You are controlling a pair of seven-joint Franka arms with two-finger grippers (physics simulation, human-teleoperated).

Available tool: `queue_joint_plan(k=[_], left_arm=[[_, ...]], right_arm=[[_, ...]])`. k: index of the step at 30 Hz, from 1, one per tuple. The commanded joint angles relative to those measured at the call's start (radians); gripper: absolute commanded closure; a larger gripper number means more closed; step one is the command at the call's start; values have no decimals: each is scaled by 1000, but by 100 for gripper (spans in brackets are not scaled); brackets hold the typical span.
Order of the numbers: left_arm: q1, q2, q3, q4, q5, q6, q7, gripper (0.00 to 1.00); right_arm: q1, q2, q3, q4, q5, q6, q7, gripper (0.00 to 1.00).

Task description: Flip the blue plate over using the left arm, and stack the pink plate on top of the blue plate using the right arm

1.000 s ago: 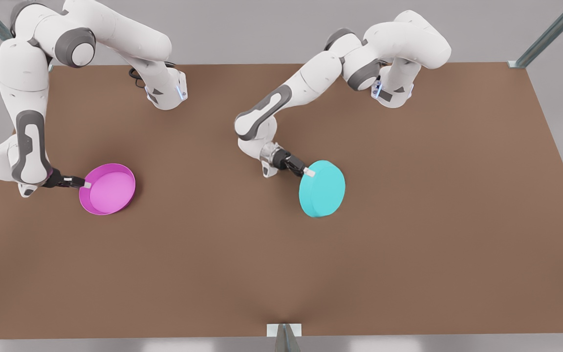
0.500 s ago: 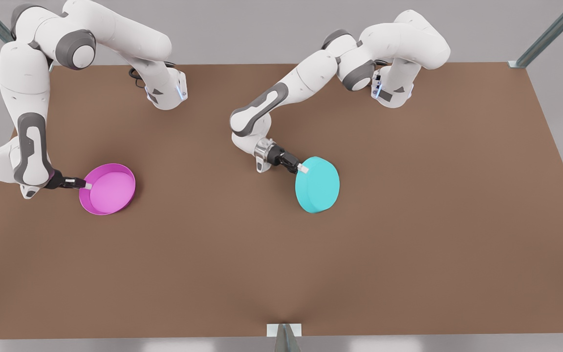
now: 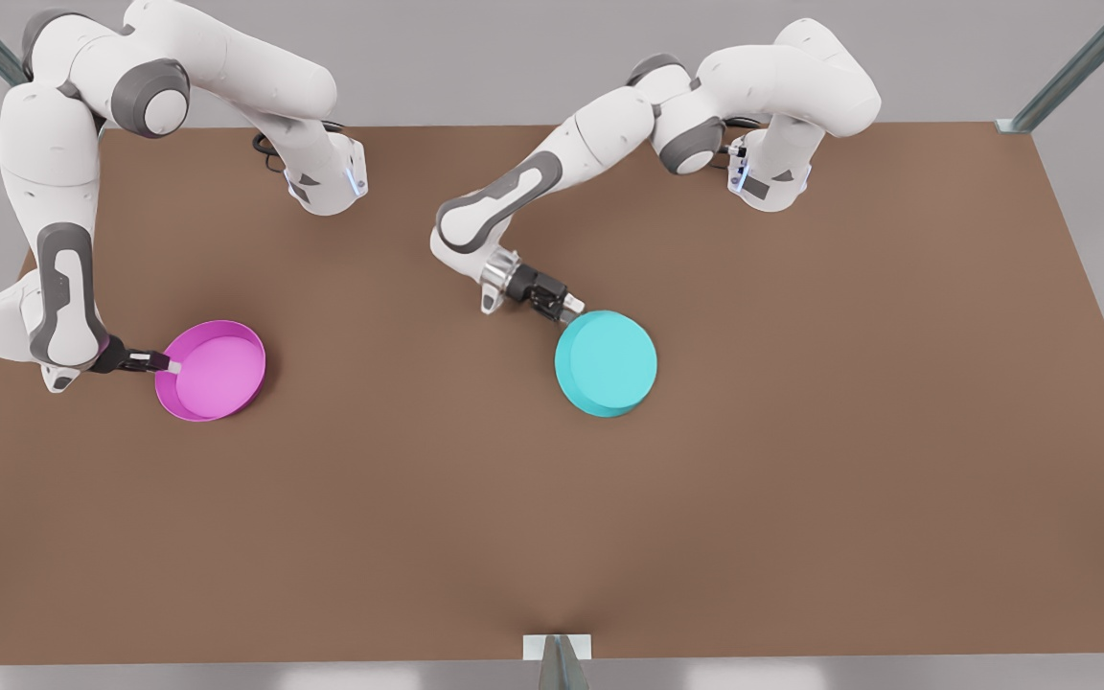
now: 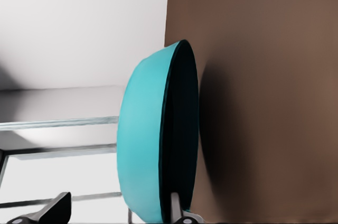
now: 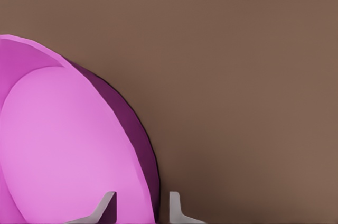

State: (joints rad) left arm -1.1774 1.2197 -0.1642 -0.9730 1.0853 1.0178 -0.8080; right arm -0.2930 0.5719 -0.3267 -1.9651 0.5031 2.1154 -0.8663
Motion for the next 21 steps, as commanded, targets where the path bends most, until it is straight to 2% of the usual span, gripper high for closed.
queue_joint_plan(k=[1, 7, 9, 12, 13, 14, 15, 17, 18, 20, 21], left_arm=[[-2, 0, 0, 0, -134, -1, 0, 0], [-21, 0, -12, 36, -199, 4, -51, 0], [-24, -3, -11, 66, -237, 1, -54, 0], [-19, -78, -9, 119, -283, -7, -53, 0], [39, -196, -5, 119, -412, -5, -50, 0], [192, -363, -5, 117, -603, 5, -39, 0], [459, -499, -8, 119, -823, 82, -2, 0], [939, -557, -5, 117, -1137, 263, 119, 0], [1055, -552, 18, 111, -1119, 269, 407, 0], [1079, -559, 176, 103, -1110, 263, 733, 0], [1079, -592, 213, 103, -1107, 251, 791, 0]], right_arm=[[0, 0, 0, 0, 0, 0, 0, 54], [2, -1, 0, 5, -2, -2, -14, 55], [5, -3, 0, 5, -2, -3, -14, 61], [5, -1, 0, 5, -3, -2, -13, 62], [6, -1, 0, 5, -3, 0, -13, 62], [6, 0, 0, 6, -5, 0, -13, 61], [6, 0, 0, 11, -6, 0, -14, 60], [6, 0, 0, 12, -9, 2, -14, 60], [6, 0, 11, 12, -9, 12, -16, 60], [6, 5, 12, 12, -9, 15, -16, 60], [6, 5, 12, 12, -9, 15, -16, 60]])
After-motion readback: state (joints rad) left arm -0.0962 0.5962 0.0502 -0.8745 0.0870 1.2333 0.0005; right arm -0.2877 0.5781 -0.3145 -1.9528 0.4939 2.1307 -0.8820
